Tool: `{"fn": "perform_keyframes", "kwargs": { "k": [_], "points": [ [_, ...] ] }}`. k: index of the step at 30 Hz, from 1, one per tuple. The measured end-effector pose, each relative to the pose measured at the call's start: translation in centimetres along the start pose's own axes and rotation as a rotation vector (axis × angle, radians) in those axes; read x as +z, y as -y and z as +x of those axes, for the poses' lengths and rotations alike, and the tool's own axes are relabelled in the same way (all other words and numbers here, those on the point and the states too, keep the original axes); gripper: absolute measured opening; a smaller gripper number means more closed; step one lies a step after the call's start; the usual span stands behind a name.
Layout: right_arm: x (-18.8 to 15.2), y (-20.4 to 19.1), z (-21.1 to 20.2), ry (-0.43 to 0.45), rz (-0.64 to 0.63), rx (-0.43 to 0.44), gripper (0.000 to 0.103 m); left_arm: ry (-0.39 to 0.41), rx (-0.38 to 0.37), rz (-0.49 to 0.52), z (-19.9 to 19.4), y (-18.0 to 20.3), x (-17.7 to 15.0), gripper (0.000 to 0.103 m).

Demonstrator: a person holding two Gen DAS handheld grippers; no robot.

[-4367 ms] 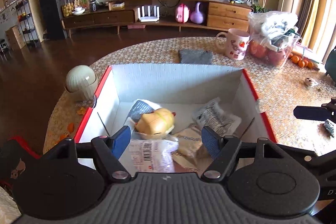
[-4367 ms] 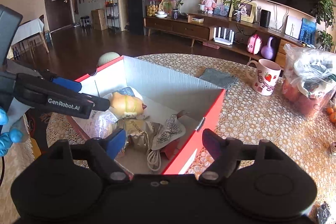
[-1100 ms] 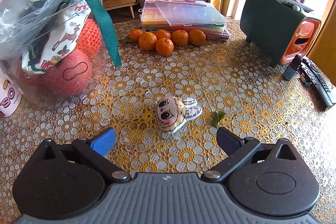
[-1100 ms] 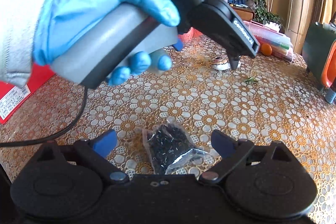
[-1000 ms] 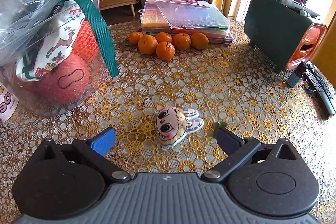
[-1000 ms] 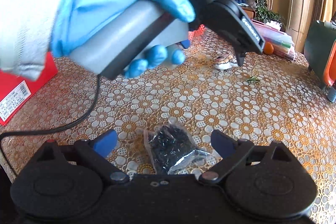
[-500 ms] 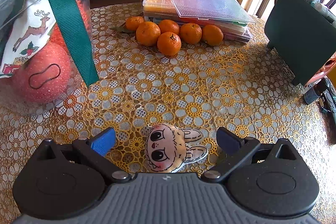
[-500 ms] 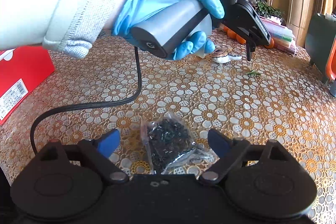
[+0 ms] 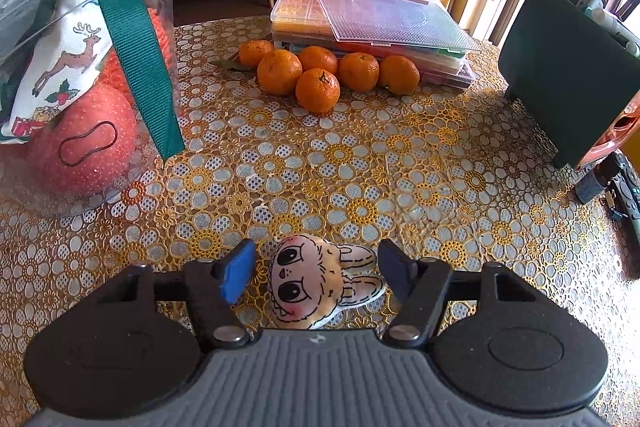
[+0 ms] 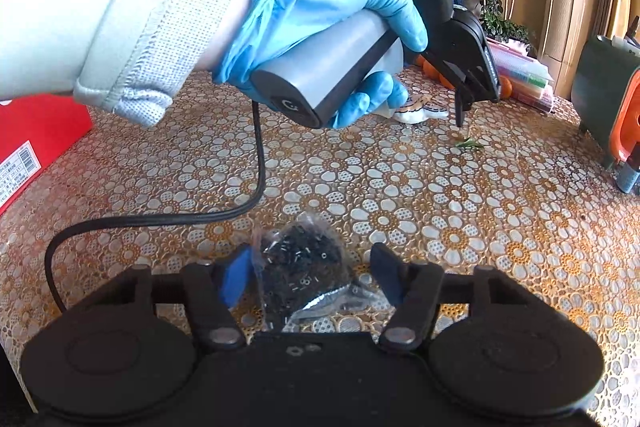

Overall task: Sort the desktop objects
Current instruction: 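Close the left gripper on the bunny toy while the right gripper grasps the bead bag, then carry the bunny toy and bead bag with both grippers over the red shoebox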

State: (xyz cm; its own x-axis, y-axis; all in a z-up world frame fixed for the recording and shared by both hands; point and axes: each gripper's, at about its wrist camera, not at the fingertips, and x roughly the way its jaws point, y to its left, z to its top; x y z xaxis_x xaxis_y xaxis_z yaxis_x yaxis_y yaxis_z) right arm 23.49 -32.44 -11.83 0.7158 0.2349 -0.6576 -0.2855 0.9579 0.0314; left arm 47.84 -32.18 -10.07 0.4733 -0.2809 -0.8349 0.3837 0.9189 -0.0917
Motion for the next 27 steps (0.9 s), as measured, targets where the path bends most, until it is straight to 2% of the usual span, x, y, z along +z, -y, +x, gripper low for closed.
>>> {"fn": "perform_keyframes", "kwargs": {
  "k": [3,10,18,27],
  "points": [
    [0.2,0.0,0.0,-0.004,-0.004,-0.008,0.053,-0.003,-0.005,-0.001,-0.4,0.0,-0.2,0.055],
    [0.6,-0.1,-0.1,-0.012,-0.004,-0.027,0.039,-0.010,-0.005,0.013,-2.0,-0.2,-1.5,0.053],
    [0.6,-0.1,-1.4,-0.028,0.022,-0.038,0.037,-0.011,-0.014,0.029,-5.9,-1.0,-3.6,0.053],
    [0.8,-1.0,-4.1,-0.033,0.040,-0.042,0.036,-0.004,-0.034,0.040,-12.3,-2.7,-7.4,0.053]
  ]
}}
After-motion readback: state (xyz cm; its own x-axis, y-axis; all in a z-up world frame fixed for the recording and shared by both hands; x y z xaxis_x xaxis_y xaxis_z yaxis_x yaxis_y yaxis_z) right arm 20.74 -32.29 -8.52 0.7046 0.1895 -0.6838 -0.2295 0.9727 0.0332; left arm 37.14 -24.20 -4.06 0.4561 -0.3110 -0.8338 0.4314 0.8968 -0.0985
